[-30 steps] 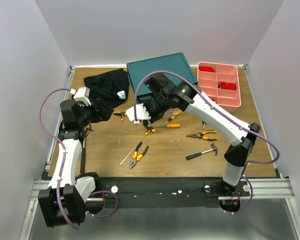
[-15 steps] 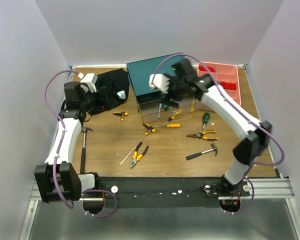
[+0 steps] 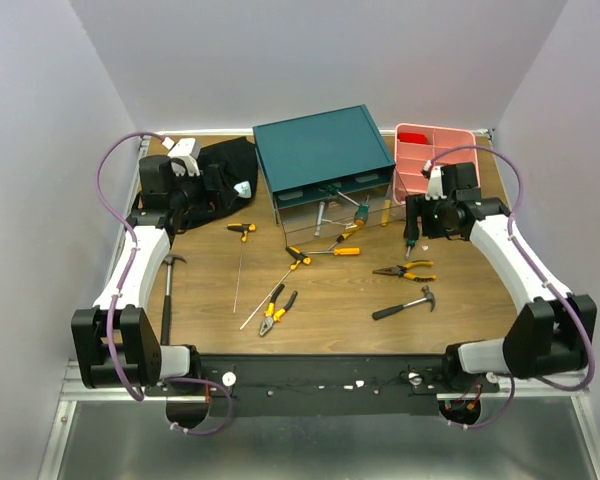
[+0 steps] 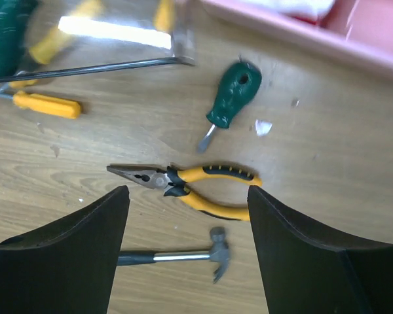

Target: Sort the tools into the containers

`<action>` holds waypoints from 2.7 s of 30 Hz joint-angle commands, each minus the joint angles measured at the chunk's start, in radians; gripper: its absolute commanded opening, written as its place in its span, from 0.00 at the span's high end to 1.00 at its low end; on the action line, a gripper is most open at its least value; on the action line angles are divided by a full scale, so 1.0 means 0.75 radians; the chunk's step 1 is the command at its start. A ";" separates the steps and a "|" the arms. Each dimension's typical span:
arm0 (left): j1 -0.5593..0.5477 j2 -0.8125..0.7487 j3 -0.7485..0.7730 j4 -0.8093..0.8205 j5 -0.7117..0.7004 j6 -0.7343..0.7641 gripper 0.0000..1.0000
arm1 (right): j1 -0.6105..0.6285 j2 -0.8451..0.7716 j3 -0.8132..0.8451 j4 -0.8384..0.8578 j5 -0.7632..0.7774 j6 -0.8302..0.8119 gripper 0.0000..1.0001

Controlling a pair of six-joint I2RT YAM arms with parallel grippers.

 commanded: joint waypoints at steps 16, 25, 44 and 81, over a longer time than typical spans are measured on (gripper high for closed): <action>-0.004 0.021 -0.027 -0.010 -0.315 -0.051 0.01 | -0.264 0.495 0.029 0.234 -0.238 0.387 0.34; -0.004 0.036 -0.021 -0.031 -0.338 -0.034 0.01 | -0.259 0.652 0.121 0.279 -0.185 0.446 0.38; -0.004 0.146 0.040 0.090 -0.284 -0.122 0.01 | -0.274 0.356 -0.018 0.171 -0.090 0.301 0.99; -0.036 0.162 0.048 0.131 -0.248 -0.128 0.01 | -0.212 0.323 0.533 0.234 -0.348 0.209 0.42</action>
